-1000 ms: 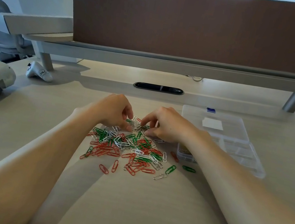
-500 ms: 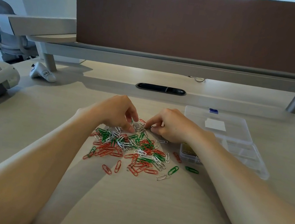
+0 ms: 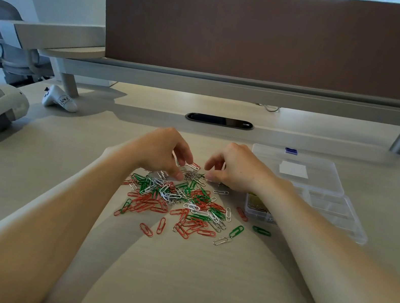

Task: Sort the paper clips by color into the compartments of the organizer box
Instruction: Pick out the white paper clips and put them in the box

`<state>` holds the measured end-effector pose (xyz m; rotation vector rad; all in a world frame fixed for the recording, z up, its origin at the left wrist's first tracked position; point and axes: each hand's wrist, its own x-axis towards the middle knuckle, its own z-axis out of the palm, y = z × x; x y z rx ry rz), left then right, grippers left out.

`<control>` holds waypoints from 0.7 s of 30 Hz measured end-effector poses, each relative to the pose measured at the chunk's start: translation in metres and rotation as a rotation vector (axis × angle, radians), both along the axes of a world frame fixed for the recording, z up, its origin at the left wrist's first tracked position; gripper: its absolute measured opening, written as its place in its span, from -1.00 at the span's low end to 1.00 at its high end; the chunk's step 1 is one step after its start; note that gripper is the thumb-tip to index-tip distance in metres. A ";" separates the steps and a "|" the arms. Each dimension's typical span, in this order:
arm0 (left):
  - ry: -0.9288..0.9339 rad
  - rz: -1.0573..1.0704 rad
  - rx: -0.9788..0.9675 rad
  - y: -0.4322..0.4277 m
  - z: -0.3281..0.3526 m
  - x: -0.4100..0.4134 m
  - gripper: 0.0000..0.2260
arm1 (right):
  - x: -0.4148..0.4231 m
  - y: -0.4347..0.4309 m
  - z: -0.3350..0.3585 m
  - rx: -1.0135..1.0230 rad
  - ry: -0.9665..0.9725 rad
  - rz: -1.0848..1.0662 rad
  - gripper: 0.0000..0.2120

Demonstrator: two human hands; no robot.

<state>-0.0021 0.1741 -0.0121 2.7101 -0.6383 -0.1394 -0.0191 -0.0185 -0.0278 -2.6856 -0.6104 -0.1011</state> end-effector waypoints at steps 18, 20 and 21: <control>-0.027 0.054 0.039 -0.002 -0.005 0.001 -0.77 | 0.000 0.004 -0.006 -0.005 -0.069 -0.023 -0.94; -0.035 0.058 0.048 -0.003 -0.004 0.001 -0.76 | 0.001 0.004 -0.006 -0.014 -0.085 -0.034 -0.94; -0.039 0.059 0.054 -0.003 -0.005 0.001 -0.76 | 0.000 0.004 -0.006 -0.017 -0.086 -0.038 -0.93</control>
